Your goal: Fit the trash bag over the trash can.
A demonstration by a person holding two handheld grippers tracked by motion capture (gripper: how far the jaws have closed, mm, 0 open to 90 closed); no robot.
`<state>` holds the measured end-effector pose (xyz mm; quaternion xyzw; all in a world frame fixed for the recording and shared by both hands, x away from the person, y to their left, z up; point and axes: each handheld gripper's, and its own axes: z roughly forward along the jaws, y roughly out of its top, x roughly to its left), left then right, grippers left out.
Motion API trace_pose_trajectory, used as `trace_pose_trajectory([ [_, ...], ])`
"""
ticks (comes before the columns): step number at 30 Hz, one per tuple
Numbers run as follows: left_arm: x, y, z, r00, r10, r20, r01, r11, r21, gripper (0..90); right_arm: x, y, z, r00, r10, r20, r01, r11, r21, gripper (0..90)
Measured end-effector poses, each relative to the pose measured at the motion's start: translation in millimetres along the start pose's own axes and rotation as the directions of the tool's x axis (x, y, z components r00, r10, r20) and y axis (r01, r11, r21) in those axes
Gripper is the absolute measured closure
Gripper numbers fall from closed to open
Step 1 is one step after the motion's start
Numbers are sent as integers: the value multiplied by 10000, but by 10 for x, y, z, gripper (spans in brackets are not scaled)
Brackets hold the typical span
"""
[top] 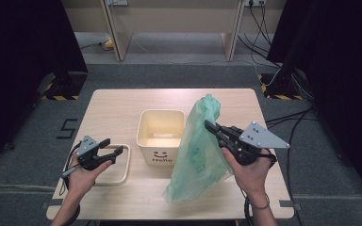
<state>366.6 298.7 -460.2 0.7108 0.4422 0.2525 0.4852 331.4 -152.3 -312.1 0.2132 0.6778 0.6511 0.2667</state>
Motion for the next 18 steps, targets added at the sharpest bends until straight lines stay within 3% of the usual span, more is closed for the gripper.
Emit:
trace_pose_trajectory([
  [18,-15,-13,-4,10000,36,64,-36,10000,44,338,111,46,212,9988,-3,-481,0,10000,-66,900],
])
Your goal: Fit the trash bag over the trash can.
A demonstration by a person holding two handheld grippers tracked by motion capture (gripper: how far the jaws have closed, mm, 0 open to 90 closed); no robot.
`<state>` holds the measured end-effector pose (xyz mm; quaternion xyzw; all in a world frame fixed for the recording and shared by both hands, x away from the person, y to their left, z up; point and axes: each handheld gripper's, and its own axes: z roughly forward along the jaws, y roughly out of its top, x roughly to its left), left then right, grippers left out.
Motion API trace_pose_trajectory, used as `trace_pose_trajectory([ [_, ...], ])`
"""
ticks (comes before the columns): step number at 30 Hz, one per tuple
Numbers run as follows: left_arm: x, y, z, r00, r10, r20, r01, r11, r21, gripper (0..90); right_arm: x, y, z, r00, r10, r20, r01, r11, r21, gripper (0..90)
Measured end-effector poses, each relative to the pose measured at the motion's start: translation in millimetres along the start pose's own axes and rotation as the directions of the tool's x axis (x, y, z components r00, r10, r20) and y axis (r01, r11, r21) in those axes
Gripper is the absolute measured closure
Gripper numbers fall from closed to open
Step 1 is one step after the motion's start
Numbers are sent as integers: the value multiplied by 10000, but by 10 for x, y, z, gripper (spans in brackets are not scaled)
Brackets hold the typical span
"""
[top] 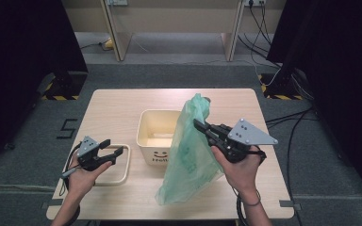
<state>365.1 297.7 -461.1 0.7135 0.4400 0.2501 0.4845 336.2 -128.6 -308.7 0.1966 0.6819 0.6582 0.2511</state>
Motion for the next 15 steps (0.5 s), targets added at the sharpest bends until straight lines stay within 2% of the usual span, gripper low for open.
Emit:
trace_pose_trajectory([
  [15,0,7,0,10000,3,0,-3,10000,-37,338,54,42,143,9995,-51,-317,50,10000,-43,900],
])
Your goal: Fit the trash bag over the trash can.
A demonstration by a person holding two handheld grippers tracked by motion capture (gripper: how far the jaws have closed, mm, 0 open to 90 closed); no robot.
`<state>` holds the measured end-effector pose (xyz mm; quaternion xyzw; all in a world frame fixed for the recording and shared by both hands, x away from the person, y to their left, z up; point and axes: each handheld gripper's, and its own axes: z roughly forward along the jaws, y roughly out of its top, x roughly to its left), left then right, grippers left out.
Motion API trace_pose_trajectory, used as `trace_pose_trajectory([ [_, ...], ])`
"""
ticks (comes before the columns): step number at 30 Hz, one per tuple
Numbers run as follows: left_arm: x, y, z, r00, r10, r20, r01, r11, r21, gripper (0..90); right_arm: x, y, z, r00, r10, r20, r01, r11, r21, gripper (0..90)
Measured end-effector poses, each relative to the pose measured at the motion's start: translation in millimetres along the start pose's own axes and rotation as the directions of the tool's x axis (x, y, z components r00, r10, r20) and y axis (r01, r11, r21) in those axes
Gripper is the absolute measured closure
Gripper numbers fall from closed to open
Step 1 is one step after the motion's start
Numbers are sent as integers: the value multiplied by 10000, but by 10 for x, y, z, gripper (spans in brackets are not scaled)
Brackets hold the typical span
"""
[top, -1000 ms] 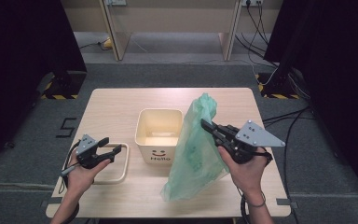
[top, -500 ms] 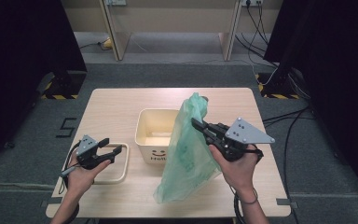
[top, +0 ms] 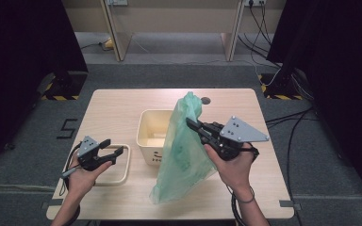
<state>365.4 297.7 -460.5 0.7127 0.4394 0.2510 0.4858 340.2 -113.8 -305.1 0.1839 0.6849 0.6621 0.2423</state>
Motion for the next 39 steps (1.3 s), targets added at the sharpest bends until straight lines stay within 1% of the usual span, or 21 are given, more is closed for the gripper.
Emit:
trace_pose_trajectory([
  [3,2,-1,-4,10000,-8,-15,8,10000,-8,338,6,4,19,10000,30,-32,-30,10000,-2,900],
  [6,2,-2,-7,10000,-10,-20,10,10000,-16,338,8,9,45,10000,-52,-67,52,10000,-38,900],
  [8,1,-2,-7,10000,-8,-15,8,10000,-14,338,20,14,61,9999,16,-127,-16,10000,-21,900],
  [18,6,2,-7,10000,12,13,-12,10000,-16,338,46,57,171,9994,-83,-322,82,10000,-49,900],
  [21,4,1,-4,10000,15,27,-15,10000,-5,338,53,64,206,9993,-42,-370,40,10000,-46,900],
  [25,2,-1,0,10000,7,34,-7,10000,8,338,44,84,254,9992,-80,-394,75,9999,-122,900],
  [31,3,2,0,10000,4,35,-4,10000,-12,338,21,110,337,9992,-12,-408,6,9999,-145,900],
  [39,2,2,7,10000,-20,44,20,10000,-24,338,-27,109,443,9990,171,-420,-178,9997,-159,900],
])
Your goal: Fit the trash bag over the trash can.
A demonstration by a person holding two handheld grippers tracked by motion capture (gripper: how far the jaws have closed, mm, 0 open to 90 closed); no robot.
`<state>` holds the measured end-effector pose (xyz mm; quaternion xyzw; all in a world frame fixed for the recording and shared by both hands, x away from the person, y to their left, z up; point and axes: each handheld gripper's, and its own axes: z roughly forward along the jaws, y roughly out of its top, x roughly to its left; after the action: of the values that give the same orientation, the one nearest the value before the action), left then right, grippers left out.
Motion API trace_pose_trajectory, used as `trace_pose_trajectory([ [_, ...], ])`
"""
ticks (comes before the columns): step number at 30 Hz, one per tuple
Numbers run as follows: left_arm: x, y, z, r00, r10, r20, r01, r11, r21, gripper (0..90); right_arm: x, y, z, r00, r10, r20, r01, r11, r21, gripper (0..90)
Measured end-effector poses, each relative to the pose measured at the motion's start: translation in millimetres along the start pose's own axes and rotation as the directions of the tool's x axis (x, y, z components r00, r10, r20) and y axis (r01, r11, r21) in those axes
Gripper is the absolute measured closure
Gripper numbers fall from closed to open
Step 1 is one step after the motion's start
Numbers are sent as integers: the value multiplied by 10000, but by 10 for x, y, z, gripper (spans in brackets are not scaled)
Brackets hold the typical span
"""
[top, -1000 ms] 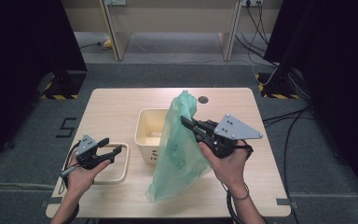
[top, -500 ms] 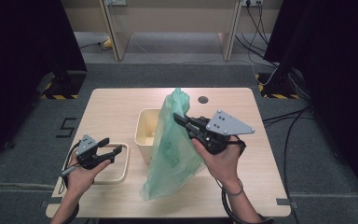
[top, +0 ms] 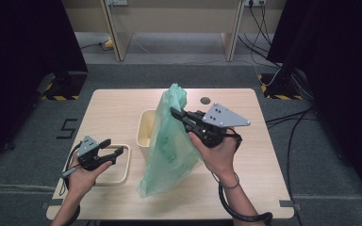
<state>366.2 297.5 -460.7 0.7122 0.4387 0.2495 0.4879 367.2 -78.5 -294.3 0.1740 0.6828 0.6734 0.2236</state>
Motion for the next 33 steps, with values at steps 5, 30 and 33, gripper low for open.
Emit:
trace_pose_trajectory([
  [5,3,-1,2,10000,8,0,-8,10000,20,338,-24,-6,61,9999,153,-15,-153,9999,38,900],
  [30,1,-11,12,10000,-7,19,7,10000,33,338,-234,-188,412,9951,985,-24,-981,9929,673,900],
  [33,1,-13,13,10000,-14,18,14,10000,44,338,-266,-229,470,9940,1097,50,-1097,9900,892,900],
])
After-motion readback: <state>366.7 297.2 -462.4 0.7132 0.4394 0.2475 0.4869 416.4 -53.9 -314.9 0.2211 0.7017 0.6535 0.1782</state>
